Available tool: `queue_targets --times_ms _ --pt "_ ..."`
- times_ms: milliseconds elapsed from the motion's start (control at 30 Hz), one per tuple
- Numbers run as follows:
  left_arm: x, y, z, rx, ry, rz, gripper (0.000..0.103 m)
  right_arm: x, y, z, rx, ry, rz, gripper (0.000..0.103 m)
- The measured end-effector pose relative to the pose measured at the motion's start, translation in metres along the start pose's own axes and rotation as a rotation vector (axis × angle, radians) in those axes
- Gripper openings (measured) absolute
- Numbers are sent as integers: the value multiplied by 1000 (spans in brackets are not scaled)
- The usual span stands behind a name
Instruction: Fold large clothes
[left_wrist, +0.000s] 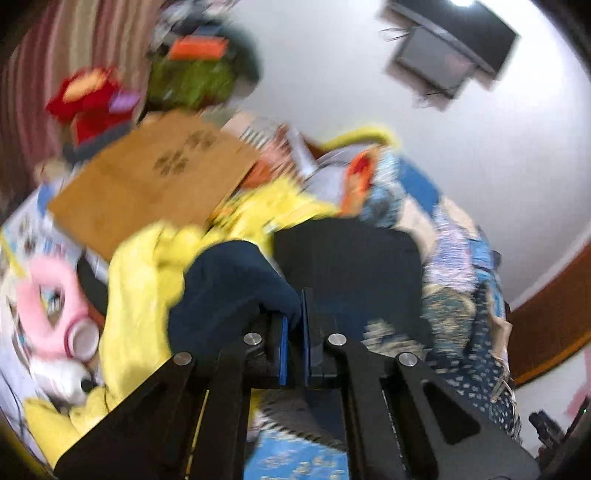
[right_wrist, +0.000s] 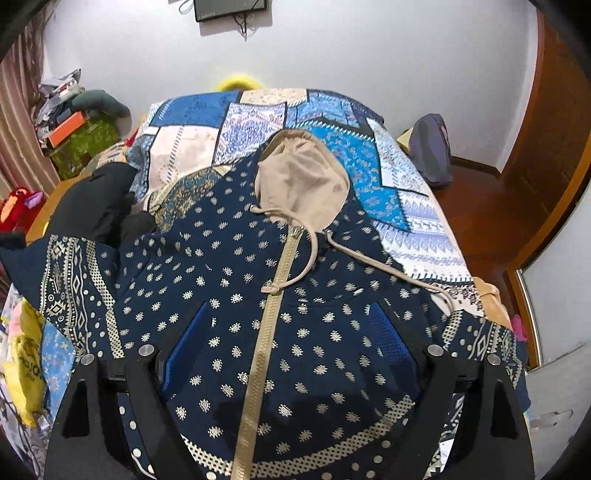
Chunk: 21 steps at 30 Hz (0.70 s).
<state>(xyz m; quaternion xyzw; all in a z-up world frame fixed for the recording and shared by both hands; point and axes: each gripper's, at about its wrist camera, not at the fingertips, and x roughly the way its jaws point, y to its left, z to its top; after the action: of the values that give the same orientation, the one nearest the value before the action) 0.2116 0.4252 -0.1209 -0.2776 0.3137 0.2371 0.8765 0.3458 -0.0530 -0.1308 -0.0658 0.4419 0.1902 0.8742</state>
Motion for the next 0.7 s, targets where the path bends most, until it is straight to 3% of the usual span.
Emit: queue_targets --times_ms 133,333,533,700 --pt "-35 -72 14 136 -91 -76 5 -10 -9 -1 3 -23 0 85" --pt "-67 -185 7 321 -173 -189 5 -25 -28 -6 26 -54 0 85" --pt "-60 -273 -27 452 -134 -301 5 -38 -49 -12 52 -76 -6 85" --pt "-31 -330 -74 532 -34 -367 5 -46 -64 -18 68 -84 -19 85"
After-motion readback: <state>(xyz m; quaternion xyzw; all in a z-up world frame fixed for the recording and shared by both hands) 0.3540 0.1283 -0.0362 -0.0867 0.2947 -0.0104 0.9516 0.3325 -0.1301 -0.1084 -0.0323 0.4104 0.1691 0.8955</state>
